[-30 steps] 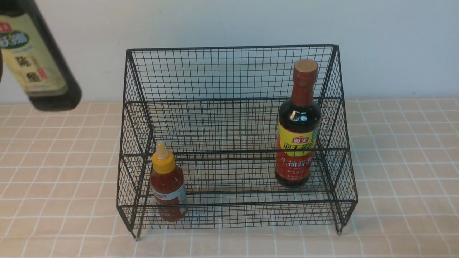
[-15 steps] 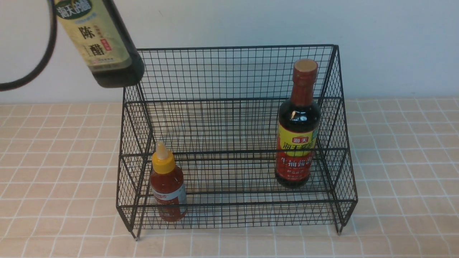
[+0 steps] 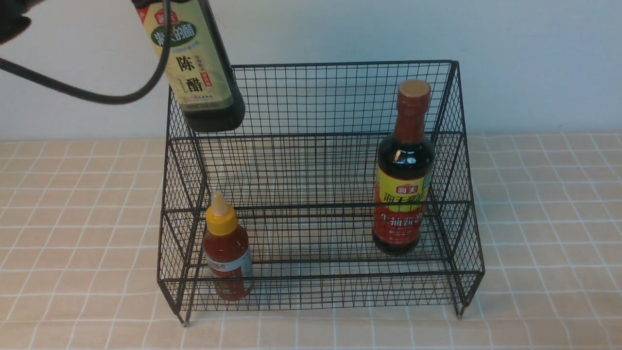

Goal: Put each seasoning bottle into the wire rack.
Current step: Use the left arm to put the condiment bottle back on the shelf

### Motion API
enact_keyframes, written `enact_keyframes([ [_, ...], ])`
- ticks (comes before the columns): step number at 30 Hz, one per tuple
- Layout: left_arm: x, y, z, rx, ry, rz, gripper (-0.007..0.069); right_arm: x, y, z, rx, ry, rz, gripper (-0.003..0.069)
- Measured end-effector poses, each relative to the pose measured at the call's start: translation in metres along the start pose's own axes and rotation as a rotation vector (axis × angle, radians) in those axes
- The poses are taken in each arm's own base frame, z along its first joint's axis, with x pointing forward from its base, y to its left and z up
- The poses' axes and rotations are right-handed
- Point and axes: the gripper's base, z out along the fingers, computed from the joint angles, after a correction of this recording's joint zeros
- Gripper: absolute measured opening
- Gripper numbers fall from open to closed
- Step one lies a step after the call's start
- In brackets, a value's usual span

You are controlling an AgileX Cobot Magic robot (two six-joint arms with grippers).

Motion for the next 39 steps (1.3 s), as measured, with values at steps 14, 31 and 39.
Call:
enact_keyframes([
  [14, 0.024, 0.005, 0.020, -0.020, 0.066, 0.062, 0.0301, 0.000, 0.000, 0.000, 0.000, 0.000, 0.000, -0.0014],
  [31, 0.082, 0.006, 0.052, 0.048, 0.216, 0.111, 0.0301, 0.000, 0.000, 0.000, 0.000, 0.000, 0.000, -0.0014],
  [39, 0.113, 0.008, 0.049, 0.062, 0.304, 0.131, 0.0301, 0.000, 0.000, 0.000, 0.000, 0.000, 0.000, -0.0014],
])
